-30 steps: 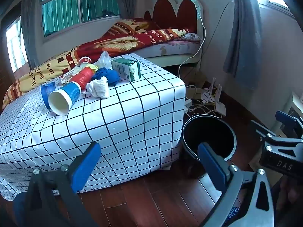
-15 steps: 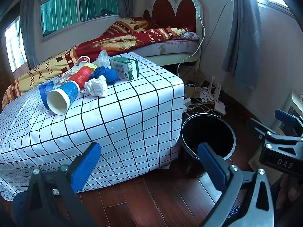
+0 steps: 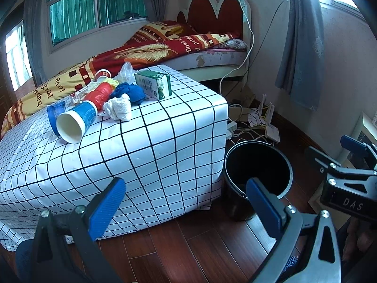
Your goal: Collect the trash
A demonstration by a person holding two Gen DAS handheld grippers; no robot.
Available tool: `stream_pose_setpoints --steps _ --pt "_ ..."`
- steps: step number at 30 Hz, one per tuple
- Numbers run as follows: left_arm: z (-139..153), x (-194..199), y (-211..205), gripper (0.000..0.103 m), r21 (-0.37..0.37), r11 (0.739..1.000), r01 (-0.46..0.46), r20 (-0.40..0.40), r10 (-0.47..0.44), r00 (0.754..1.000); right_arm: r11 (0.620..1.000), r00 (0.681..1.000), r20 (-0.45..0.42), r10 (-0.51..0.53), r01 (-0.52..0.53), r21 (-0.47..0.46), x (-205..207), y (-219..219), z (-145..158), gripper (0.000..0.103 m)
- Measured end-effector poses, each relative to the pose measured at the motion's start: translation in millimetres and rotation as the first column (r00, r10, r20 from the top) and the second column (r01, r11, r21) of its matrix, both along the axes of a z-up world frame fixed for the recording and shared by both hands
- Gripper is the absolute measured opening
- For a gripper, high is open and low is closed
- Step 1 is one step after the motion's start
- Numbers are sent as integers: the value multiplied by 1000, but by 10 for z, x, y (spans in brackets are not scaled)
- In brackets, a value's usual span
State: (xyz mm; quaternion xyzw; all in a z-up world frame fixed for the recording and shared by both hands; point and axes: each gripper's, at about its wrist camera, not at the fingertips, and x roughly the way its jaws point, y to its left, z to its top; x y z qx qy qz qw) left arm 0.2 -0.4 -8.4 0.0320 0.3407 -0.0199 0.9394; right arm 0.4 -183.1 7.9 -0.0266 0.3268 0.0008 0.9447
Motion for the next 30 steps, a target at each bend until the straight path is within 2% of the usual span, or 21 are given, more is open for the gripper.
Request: stream_pose_setpoints --steps 30 --pt "-12 -13 -17 103 -4 1000 -2 -5 2 1000 1000 1000 4 1 -1 1 -3 9 10 103"
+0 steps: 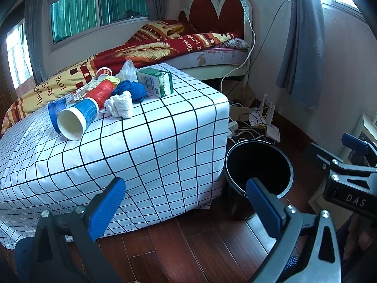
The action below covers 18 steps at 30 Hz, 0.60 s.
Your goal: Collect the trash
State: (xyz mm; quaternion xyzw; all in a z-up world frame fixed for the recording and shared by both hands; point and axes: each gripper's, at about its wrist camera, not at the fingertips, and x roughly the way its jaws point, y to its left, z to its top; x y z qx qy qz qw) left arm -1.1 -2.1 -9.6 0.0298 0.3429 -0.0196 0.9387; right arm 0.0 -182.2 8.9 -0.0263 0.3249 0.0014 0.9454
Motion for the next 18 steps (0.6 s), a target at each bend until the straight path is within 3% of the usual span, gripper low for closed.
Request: stream_pose_setpoints --steps 18 --pt "-16 -4 42 103 -6 1000 2 0 -2 1000 1000 1000 3 -1 1 -1 3 12 0 103"
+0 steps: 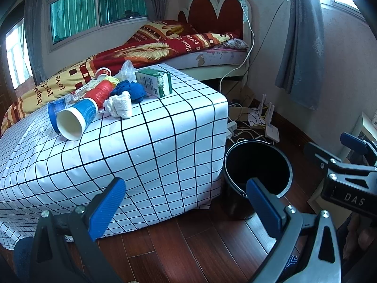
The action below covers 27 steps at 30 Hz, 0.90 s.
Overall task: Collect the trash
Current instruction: 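Move both tools over the table toward the green carton and blue cup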
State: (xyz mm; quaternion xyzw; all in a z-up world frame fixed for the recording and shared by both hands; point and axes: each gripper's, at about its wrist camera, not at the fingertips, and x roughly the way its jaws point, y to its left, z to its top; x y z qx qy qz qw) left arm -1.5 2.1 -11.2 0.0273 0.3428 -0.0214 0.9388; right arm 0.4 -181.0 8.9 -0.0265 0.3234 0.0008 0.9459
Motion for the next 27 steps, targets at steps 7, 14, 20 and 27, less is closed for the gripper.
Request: stream_pose_setpoints --steps 7,14,20,27 --pt "72 58 122 103 5 999 -38 18 38 999 999 999 -9 40 -40 11 50 53 50 103" --pt "164 196 603 103 28 989 -146 55 144 988 987 988 -21 156 -155 34 257 253 146 103" --pt "166 458 1263 103 -33 967 -251 38 253 967 964 965 -12 262 -261 45 654 584 233 103" --pt "36 881 1765 103 -35 947 -321 22 322 947 931 933 0 360 -359 72 1367 1066 162 103"
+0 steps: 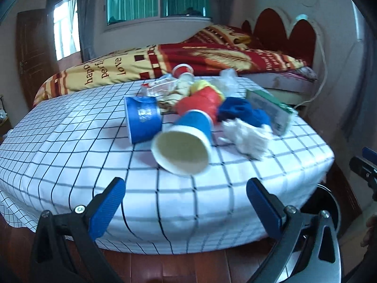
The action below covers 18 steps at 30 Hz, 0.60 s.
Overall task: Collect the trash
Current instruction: 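Move both tools over the table toward the green carton and blue cup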
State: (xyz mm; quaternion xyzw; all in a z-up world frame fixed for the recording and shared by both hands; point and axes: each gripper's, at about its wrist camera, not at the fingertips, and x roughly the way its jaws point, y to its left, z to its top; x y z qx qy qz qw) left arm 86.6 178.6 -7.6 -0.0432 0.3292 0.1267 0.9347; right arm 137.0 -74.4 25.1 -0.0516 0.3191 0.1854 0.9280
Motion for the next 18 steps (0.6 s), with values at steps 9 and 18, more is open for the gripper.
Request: stream_pose_setpoints --steps 9,18 --pt "-96 290 253 103 -8 1000 -25 9 25 1000 998 997 -54 58 -59 -26 777 471 -211 103" --pt "-134 492 318 102 -44 999 6 18 -5 1000 994 990 -92 106 -108 -14 1338 741 -307 74"
